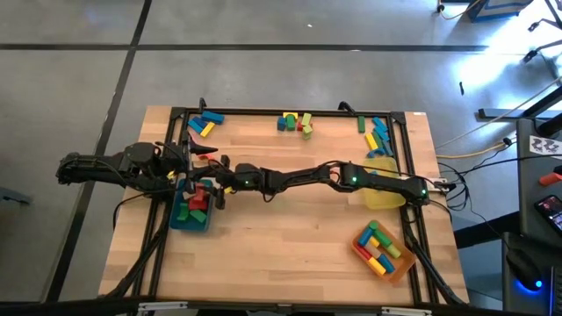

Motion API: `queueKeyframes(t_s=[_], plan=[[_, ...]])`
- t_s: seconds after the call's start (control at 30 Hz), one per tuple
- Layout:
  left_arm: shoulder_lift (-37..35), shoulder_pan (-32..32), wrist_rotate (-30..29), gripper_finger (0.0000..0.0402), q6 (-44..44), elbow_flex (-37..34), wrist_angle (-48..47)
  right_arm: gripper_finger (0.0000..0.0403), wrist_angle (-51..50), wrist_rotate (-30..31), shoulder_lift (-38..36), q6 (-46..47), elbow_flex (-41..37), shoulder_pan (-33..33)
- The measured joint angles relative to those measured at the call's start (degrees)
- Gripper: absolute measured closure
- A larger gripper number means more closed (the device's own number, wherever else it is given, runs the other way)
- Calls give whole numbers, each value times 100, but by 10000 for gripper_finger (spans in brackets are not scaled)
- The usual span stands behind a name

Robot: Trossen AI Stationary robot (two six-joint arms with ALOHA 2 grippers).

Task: Sort blocks by size
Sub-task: Put the light green cylindrical block into the blue bin

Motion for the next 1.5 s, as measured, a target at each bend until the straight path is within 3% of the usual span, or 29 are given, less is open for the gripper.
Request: queueKeyframes(t_s=[0.33,0.9,1.23,1.4,1.5], plan=[[0,0,2,178,-118,0,-168,212,-382,-2,-138,-129,0,-10],[-4,-2,8,178,-275,0,-201,212,-3593,41,-1133,-782,-4,-15],[-9,-4,13,178,-275,-3,-262,212,-5545,-309,-1511,-701,-11,-15],[-9,-4,13,178,-287,-3,-352,212,-6022,-258,-1805,-613,-235,-15],[-11,-7,11,178,-306,-3,-386,212,-6078,117,-2121,-606,-576,-15]])
